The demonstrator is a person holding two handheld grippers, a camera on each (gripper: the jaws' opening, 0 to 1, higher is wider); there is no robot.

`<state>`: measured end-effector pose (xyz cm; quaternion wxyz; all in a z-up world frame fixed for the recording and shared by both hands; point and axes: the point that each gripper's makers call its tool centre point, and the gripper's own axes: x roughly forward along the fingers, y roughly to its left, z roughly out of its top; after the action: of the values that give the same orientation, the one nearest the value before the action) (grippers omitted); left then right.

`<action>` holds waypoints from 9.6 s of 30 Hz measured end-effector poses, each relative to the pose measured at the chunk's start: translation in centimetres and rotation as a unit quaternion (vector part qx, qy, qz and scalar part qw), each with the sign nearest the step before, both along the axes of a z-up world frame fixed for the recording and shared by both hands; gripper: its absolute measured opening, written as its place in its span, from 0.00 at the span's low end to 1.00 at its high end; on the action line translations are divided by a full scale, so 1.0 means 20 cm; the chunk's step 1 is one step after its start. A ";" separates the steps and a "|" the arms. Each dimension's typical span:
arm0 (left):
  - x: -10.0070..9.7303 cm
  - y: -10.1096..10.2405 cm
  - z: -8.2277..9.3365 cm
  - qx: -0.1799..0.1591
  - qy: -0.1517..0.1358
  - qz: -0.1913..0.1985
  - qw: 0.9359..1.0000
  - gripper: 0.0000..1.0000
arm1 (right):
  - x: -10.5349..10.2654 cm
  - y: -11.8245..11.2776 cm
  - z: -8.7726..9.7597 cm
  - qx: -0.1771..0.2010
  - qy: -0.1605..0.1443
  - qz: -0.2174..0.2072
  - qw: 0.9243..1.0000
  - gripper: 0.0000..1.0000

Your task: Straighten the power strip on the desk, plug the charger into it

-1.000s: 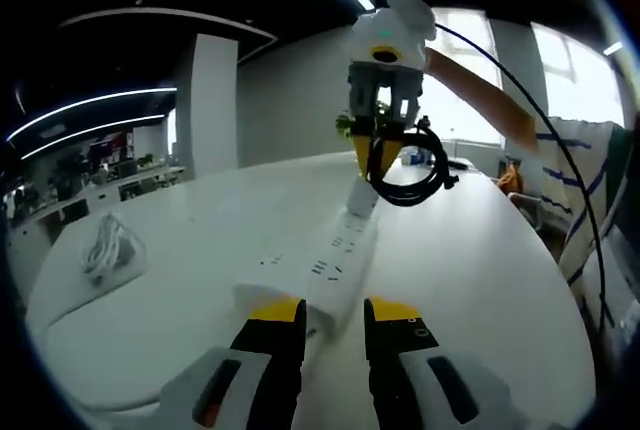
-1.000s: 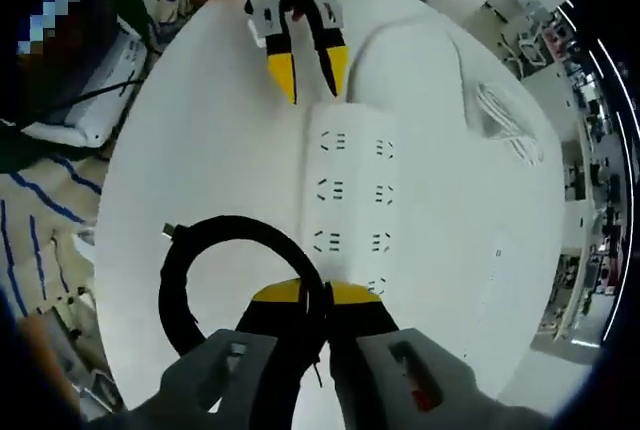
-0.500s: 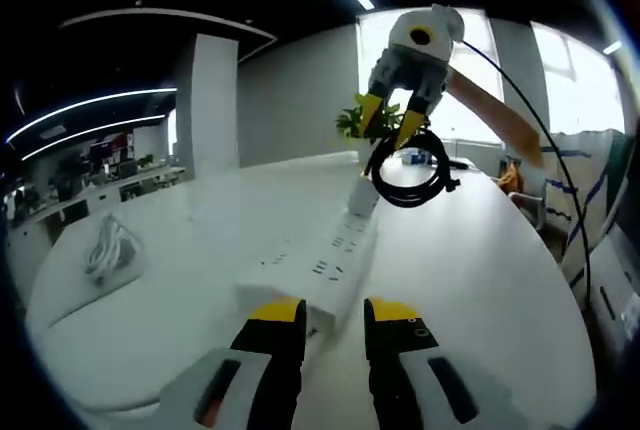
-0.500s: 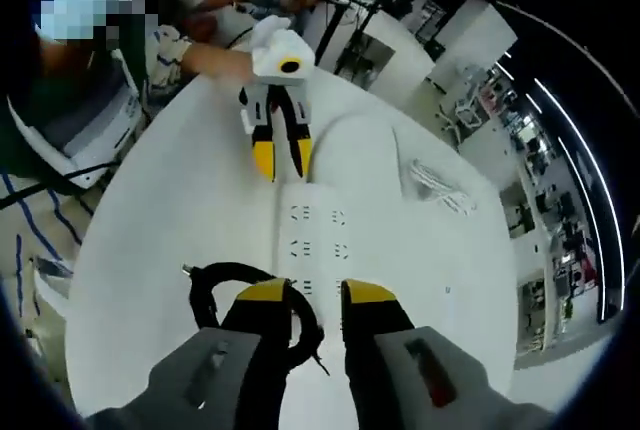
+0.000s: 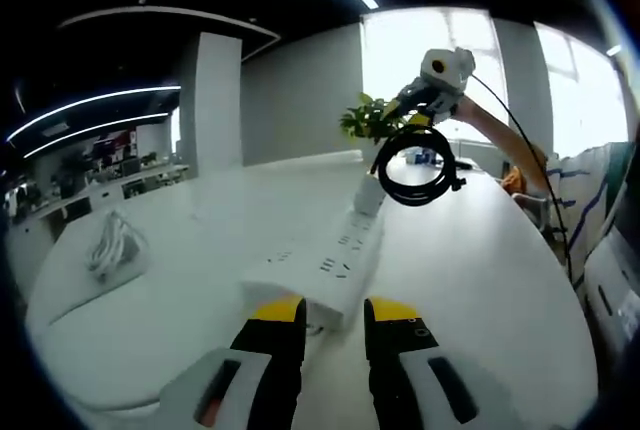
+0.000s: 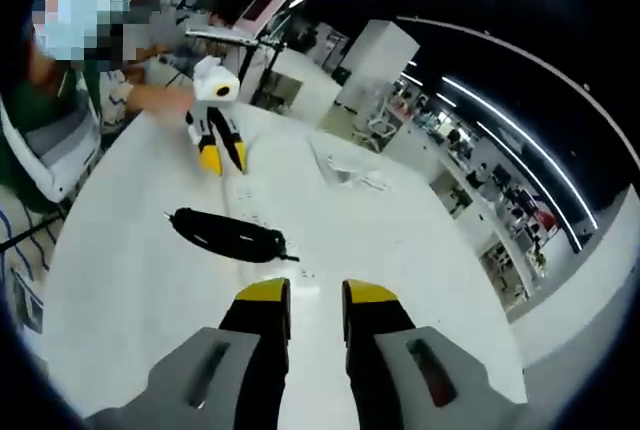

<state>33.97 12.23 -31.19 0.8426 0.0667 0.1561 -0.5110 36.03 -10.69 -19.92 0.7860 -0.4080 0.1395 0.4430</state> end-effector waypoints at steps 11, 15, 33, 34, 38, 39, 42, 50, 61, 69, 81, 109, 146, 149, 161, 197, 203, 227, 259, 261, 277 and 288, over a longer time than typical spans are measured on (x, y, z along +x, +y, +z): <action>0.01 0.02 0.00 0.003 0.000 0.004 1.000 0.23 | 0.00 0.23 -0.26 -0.045 0.055 0.039 0.997 0.25; 0.01 0.02 0.01 0.001 -0.003 0.003 1.000 0.23 | 0.01 0.28 -0.26 -0.062 0.069 0.053 0.994 0.27; -0.01 0.00 0.02 0.002 -0.008 -0.003 1.000 0.23 | 0.04 0.33 -0.25 -0.197 0.049 0.080 0.976 0.32; -0.01 0.00 0.02 0.001 -0.007 -0.004 1.000 0.23 | 0.03 0.32 -0.26 -0.202 0.054 0.084 0.974 0.30; -0.02 -0.01 0.01 0.006 -0.007 -0.007 1.000 0.23 | 0.02 0.32 -0.31 -0.232 0.073 0.092 0.966 0.33; -0.02 -0.01 0.00 0.007 -0.007 -0.008 1.000 0.23 | 0.04 0.32 -0.31 -0.243 0.072 0.092 0.963 0.34; -0.02 -0.01 0.00 0.008 -0.007 -0.007 1.000 0.23 | 0.04 0.31 -0.33 -0.269 0.089 0.091 0.955 0.35; -0.03 -0.01 0.00 0.008 -0.007 -0.008 1.000 0.23 | 0.05 0.31 -0.36 -0.315 0.096 0.090 0.940 0.35; -0.03 -0.01 -0.01 0.009 -0.008 -0.008 1.000 0.23 | 0.07 0.36 -0.38 -0.299 0.109 0.089 0.944 0.36; -0.03 -0.01 -0.01 0.011 -0.008 -0.009 1.000 0.23 | 0.05 0.36 -0.43 -0.294 0.134 0.089 0.942 0.28; -0.03 -0.01 -0.02 0.014 -0.006 -0.008 1.000 0.23 | 0.03 0.37 -0.46 -0.285 0.177 0.082 0.938 0.25; -0.04 -0.01 -0.01 0.012 -0.009 -0.011 1.000 0.23 | -0.04 0.37 -0.50 -0.253 0.252 0.091 0.930 0.24; -0.03 -0.02 0.01 0.007 -0.012 -0.010 1.000 0.23 | 0.05 0.34 -0.50 -0.282 0.210 0.087 0.932 0.25; -0.03 -0.02 0.00 0.008 -0.012 -0.009 1.000 0.23 | 0.07 0.34 -0.49 -0.275 0.209 0.087 0.934 0.25; -0.01 0.01 0.03 0.001 -0.016 0.004 1.000 0.23 | 0.09 0.34 -0.49 -0.243 0.190 0.087 0.947 0.26; 0.00 0.01 -0.01 0.010 -0.008 0.006 1.000 0.23 | 0.12 0.35 -0.50 -0.151 0.115 0.083 0.978 0.28; 0.01 0.01 -0.01 0.010 -0.005 0.008 1.000 0.23 | 0.12 0.35 -0.50 -0.115 0.111 0.082 0.984 0.29; 0.03 0.03 -0.02 0.012 -0.001 0.012 1.000 0.23 | 0.12 0.36 -0.45 0.033 0.064 0.071 0.995 0.31; 0.04 0.02 -0.05 0.011 -0.001 0.022 1.000 0.23 | 0.10 0.26 -0.36 0.198 0.013 -0.011 0.980 0.33; 0.04 0.02 -0.05 0.010 -0.001 0.024 1.000 0.23 | 0.10 0.25 -0.35 0.205 0.011 -0.013 0.979 0.33; 0.04 0.00 -0.07 0.004 0.001 0.021 1.000 0.23 | 0.07 0.19 -0.44 0.214 0.049 -0.028 0.975 0.34; 0.05 -0.02 -0.10 -0.001 0.009 0.025 1.000 0.24 | 0.10 0.22 -0.52 0.223 0.065 -0.056 0.971 0.35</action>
<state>35.03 11.82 -33.19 0.8536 0.0580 0.1645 -0.4908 38.12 -6.25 -30.33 0.8700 -0.1840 0.1108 0.4438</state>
